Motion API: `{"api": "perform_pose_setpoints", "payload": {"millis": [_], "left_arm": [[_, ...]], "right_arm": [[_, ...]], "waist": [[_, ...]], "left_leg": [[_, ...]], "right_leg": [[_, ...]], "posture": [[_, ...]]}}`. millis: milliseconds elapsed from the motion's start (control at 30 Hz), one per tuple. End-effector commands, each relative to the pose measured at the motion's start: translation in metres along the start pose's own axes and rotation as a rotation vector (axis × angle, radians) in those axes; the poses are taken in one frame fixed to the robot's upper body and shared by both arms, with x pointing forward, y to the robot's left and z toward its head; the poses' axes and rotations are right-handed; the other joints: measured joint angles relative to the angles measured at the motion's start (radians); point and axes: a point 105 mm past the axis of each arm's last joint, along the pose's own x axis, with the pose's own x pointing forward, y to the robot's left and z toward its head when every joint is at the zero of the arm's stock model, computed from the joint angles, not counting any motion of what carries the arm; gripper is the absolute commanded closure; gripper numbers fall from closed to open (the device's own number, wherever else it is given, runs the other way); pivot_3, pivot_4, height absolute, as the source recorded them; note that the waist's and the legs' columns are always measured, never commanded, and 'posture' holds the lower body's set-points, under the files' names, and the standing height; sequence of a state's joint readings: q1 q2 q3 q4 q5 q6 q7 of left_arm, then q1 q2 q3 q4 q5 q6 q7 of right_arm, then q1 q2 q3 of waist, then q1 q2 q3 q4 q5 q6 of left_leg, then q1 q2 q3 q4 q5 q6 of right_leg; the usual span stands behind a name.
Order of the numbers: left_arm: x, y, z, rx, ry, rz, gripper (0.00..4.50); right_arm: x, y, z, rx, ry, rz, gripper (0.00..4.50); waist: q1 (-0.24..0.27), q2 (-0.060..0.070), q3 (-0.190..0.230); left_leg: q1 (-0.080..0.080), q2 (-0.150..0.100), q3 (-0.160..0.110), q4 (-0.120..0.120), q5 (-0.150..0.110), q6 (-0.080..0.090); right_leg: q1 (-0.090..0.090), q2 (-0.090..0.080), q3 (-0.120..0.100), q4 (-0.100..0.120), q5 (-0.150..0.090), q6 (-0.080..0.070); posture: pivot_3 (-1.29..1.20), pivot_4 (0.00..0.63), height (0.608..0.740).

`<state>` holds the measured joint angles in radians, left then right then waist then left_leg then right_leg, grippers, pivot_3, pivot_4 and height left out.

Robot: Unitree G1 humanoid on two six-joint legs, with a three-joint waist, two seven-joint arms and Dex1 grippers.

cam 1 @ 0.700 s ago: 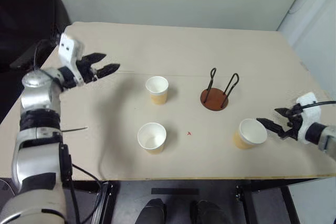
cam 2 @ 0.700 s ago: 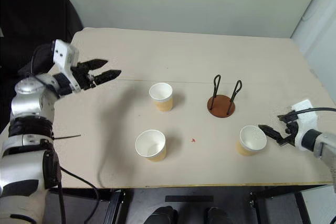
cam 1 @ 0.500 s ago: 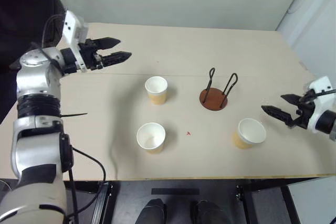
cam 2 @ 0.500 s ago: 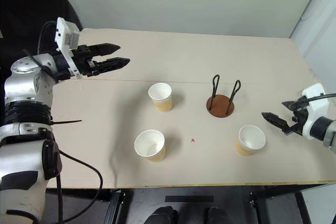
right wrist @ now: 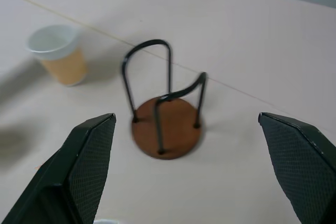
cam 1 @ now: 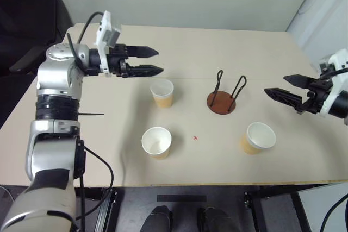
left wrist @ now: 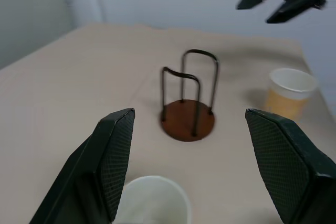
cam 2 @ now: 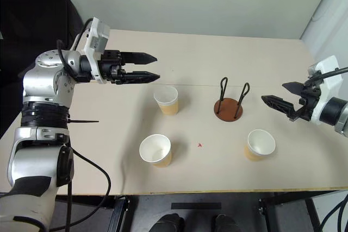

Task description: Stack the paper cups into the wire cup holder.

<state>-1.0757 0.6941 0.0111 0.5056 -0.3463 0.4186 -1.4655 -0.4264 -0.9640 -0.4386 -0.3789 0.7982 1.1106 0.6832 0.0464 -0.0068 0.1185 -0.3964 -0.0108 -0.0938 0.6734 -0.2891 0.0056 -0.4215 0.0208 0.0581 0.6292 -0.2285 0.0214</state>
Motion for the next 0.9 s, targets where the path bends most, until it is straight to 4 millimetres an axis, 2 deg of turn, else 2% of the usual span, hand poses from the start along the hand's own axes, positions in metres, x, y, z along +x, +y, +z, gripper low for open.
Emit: {"api": "perform_pose_setpoints", "payload": {"millis": [33,333,500,633,900], "left_arm": [[-0.002,-0.010,0.005,0.060,0.043,-0.055,0.90],[0.012,-0.015,0.008,0.089,0.035,-0.117,0.90],[0.013,-0.024,0.000,0.088,0.068,-0.155,0.90],[0.011,-0.026,-0.003,0.107,0.096,-0.147,0.90],[0.007,-0.033,0.004,0.117,0.057,-0.140,0.90]], "right_arm": [[-0.009,0.010,0.009,-0.066,0.025,0.012,0.05],[-0.009,-0.003,0.013,-0.054,0.055,-0.020,0.05],[0.000,-0.011,0.004,-0.028,0.083,-0.046,0.05],[0.009,-0.006,-0.008,-0.009,0.116,-0.006,0.05],[0.033,0.012,-0.014,-0.020,0.127,0.102,0.05]], "waist": [[0.000,0.000,0.000],[0.001,0.000,0.000],[-0.002,0.000,0.000],[-0.002,0.000,0.000],[-0.002,0.000,0.000]], "left_leg": [[0.000,0.000,0.000,0.000,0.000,0.000],[-0.002,0.000,0.000,0.007,-0.001,0.002],[-0.002,0.000,0.000,0.008,-0.001,0.002],[-0.002,0.000,0.000,0.009,-0.001,0.002],[-0.002,0.000,0.001,0.010,-0.001,0.002]], "right_leg": [[0.000,0.000,0.000,0.000,0.000,0.000],[0.000,0.000,0.000,0.004,0.000,0.000],[-0.001,0.000,0.000,0.007,0.000,0.001],[-0.002,0.000,0.000,0.008,0.000,0.001],[-0.002,0.000,0.000,0.012,0.000,0.001]], "posture": [[0.00,0.150,0.740],[0.00,0.150,0.740],[0.00,0.150,0.740],[0.00,0.150,0.740],[0.00,0.150,0.740]]}}
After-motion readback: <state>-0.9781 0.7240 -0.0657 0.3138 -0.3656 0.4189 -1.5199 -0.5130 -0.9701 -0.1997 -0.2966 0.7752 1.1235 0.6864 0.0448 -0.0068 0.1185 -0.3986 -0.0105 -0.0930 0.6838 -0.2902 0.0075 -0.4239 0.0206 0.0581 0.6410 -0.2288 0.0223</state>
